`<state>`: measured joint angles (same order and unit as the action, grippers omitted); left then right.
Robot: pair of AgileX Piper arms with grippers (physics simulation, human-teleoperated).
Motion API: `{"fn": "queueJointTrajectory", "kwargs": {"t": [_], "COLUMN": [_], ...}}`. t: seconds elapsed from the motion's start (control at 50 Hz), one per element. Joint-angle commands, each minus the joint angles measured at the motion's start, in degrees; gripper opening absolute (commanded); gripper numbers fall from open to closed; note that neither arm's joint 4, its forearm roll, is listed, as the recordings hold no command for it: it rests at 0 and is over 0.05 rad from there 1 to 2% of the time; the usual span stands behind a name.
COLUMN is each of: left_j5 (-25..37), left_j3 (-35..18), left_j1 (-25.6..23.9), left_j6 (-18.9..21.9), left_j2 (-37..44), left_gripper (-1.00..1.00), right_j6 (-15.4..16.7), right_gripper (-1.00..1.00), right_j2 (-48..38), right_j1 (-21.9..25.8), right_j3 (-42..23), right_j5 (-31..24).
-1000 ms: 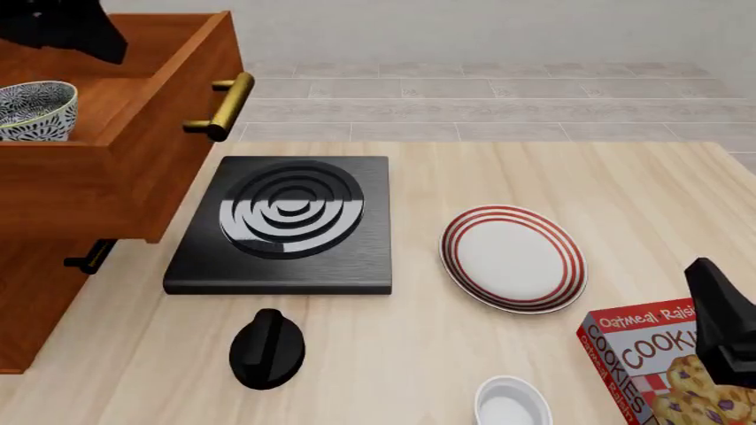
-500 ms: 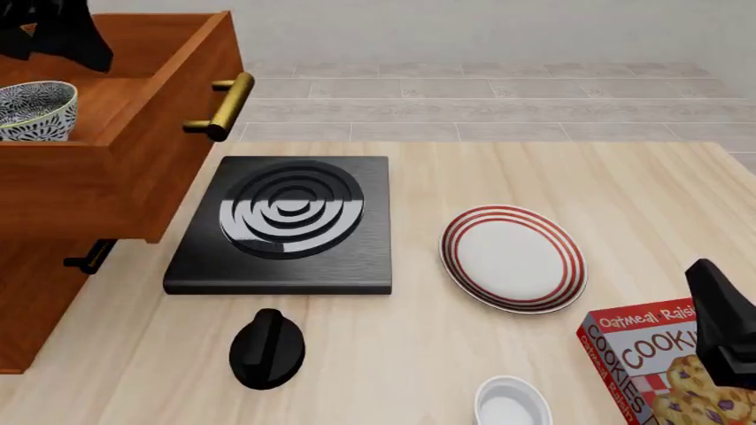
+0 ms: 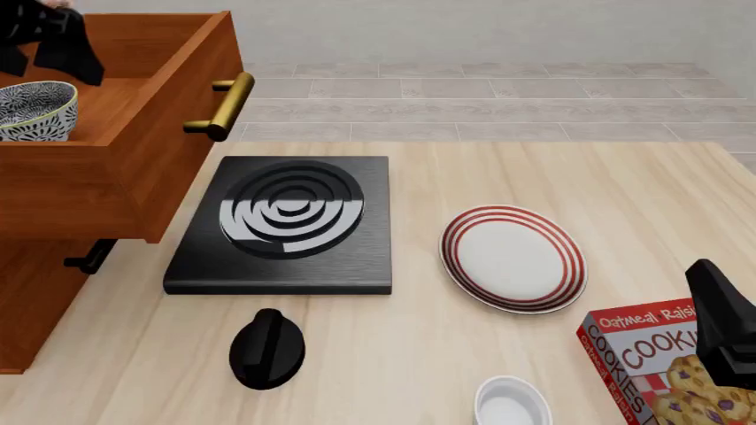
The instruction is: Pick the akita bowl in the top layer of the wooden cabinet and place it on the plate.
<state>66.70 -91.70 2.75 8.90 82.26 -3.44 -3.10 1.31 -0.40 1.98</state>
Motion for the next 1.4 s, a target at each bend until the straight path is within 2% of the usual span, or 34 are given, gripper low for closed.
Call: {"fn": "queueJointTrajectory", "kwargs": {"t": [0.02, 0.18, 0.78, 0.8, 0.88, 0.92, 0.96, 1.08, 1.34, 1.36, 1.4], "left_j5": [-0.74, -2.05, -6.56, -6.5, -7.25, -7.5, -7.43, -8.58, -8.63, -8.59, -8.56], "left_j3": [-0.05, 1.59, 8.11, 8.11, 8.15, 8.58, 9.78, 11.15, 12.18, 12.15, 12.28], "left_j1": [1.95, 3.47, 3.81, 3.39, 2.94, 1.99, 3.58, 3.3, 3.07, 3.18, 3.33], "left_j6": [0.46, 1.37, 1.96, 0.78, 1.46, 0.3, 1.88, 0.65, 0.79, 0.62, 0.99], "left_j2": [1.45, 1.88, 2.12, 2.28, 1.81, 1.79, 2.13, 1.87, 2.14, 2.18, 2.14], "left_gripper": [1.0, 1.0, 1.0, 1.0, 1.0, 1.0, 1.0, 1.0, 1.0, -1.0, -1.0], "right_j6": [0.11, 0.15, -0.17, -0.19, -0.24, -0.33, -0.41, -0.48, -0.47, -0.47, -0.46], "right_gripper": [1.0, 1.0, 1.0, 1.0, 1.0, 1.0, 1.0, 1.0, 1.0, 1.0, 1.0], "right_j2": [0.06, 0.01, 0.6, 0.64, 0.87, 0.88, 0.91, 1.08, 0.98, 0.98, 1.04], "right_j1": [-0.03, 0.04, -0.03, -0.02, -0.04, -0.05, -0.05, -0.04, -0.08, -0.08, -0.09], "right_j3": [-0.01, 0.02, 0.07, 0.08, 0.06, 0.06, 0.06, 0.05, 0.01, 0.02, 0.02], "right_j5": [-0.15, -0.13, -0.61, -0.64, -0.87, -0.88, -0.91, -1.07, -0.99, -0.99, -1.03]}}
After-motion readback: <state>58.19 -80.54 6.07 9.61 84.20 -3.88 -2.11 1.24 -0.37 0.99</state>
